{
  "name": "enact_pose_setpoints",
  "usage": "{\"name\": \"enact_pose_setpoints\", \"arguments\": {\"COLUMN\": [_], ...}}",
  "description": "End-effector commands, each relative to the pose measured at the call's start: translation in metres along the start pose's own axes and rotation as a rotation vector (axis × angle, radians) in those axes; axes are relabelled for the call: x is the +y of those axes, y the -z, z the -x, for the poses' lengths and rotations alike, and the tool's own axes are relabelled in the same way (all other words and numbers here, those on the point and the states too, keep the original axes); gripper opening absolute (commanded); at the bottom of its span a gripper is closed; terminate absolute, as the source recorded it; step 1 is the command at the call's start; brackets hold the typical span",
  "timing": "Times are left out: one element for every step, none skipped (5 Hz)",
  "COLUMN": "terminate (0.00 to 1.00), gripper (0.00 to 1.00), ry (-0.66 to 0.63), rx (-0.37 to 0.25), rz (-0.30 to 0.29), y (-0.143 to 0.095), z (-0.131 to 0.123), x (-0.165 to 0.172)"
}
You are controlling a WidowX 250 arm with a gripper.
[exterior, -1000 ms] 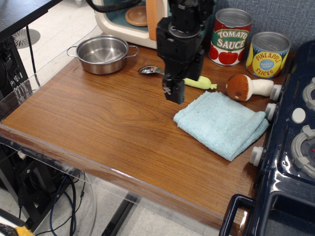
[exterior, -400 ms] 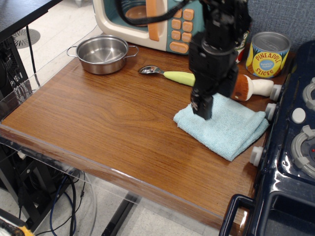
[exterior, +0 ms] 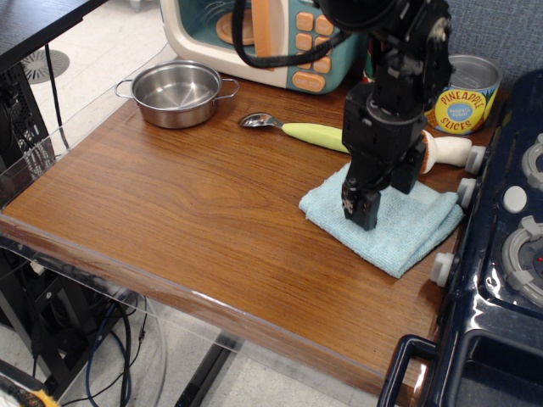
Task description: PICK UP THE WHITE TOWEL AND PUT ANOTHER SIDE OF THE TABLE
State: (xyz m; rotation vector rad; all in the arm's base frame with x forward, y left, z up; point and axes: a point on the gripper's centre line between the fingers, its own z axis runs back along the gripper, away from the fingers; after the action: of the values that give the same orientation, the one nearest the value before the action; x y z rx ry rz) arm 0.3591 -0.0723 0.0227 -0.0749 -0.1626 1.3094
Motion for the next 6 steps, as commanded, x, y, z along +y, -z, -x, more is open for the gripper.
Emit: {"name": "enact_pose_setpoints", "arguments": {"terminate": [0.0,0.0,0.0,0.0,0.0,0.0], "gripper": [1.0,1.0,1.0,1.0,1.0,1.0], "ry": [-0.013,-0.07,-0.115,-0.165,-0.271,-0.366], "rx": [-0.031,-0.073,-0.141,-0.181,-0.215,-0.228], "rz": [0.02,-0.013,-0.057,-0.119,-0.17,-0.185], "y": [-0.005,0.0,0.007,0.019,0.026,0.025], "z": [-0.01,-0.028,-0.046,-0.066,-0.098,-0.122], "x": [-0.001,0.011,0.023,0.036,0.049,0.056]}}
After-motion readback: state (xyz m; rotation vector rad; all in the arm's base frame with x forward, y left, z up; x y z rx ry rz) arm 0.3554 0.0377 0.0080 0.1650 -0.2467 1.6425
